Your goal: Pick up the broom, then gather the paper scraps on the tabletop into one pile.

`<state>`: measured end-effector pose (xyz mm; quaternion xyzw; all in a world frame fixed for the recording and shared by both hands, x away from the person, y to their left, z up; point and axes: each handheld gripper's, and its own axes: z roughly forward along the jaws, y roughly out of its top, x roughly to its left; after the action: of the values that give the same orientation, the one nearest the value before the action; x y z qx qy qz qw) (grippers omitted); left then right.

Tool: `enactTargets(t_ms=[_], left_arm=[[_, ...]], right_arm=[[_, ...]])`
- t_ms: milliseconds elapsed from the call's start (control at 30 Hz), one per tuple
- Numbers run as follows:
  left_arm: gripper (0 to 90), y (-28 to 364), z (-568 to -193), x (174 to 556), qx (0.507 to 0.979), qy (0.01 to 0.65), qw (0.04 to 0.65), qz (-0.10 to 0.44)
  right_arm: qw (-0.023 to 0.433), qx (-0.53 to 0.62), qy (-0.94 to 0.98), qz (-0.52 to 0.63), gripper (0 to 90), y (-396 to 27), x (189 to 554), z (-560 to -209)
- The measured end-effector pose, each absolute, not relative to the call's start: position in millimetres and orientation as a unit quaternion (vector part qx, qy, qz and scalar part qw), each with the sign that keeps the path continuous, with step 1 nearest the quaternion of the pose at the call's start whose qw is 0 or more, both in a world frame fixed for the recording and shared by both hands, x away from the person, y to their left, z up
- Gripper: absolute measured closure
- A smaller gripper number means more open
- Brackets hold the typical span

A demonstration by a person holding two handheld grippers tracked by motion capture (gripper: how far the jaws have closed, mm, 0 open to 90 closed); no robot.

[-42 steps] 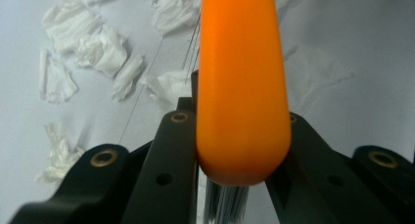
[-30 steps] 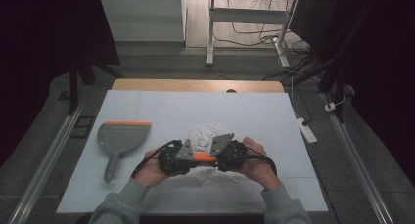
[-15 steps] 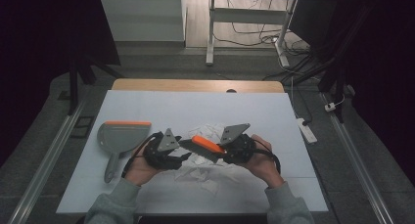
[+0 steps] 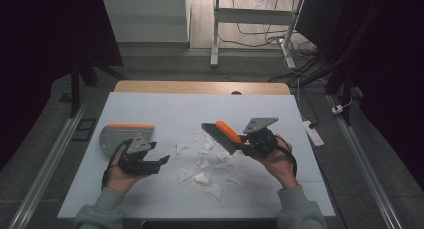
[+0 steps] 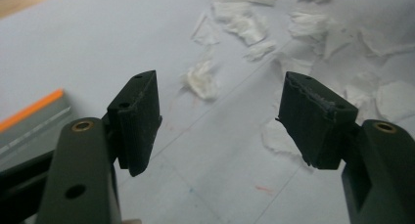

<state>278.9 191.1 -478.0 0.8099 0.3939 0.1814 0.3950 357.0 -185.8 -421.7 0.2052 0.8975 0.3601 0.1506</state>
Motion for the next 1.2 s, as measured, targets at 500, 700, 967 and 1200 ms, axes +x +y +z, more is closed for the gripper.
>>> enactTargets(t_ms=[500, 700, 967, 1200], left_arm=[[30.4, 228, -498, 265, 0.801, 0.438, 0.362, 0.186], [29.9, 227, -503, 270, 0.806, 0.44, 0.352, 0.181], [29.7, 227, -503, 271, 0.81, 0.438, 0.345, 0.182], [29.4, 224, -504, 273, 0.814, 0.435, 0.341, 0.182]], right_arm=[[0.175, 0.279, 0.868, 0.373, 69.6, -213, 368, -415], [0.185, 0.291, 0.865, 0.366, 69.6, -219, 372, -412], [0.204, 0.319, 0.864, 0.332, 69.6, -228, 383, -411], [0.213, 0.342, 0.863, 0.305, 69.6, -233, 396, -409]])
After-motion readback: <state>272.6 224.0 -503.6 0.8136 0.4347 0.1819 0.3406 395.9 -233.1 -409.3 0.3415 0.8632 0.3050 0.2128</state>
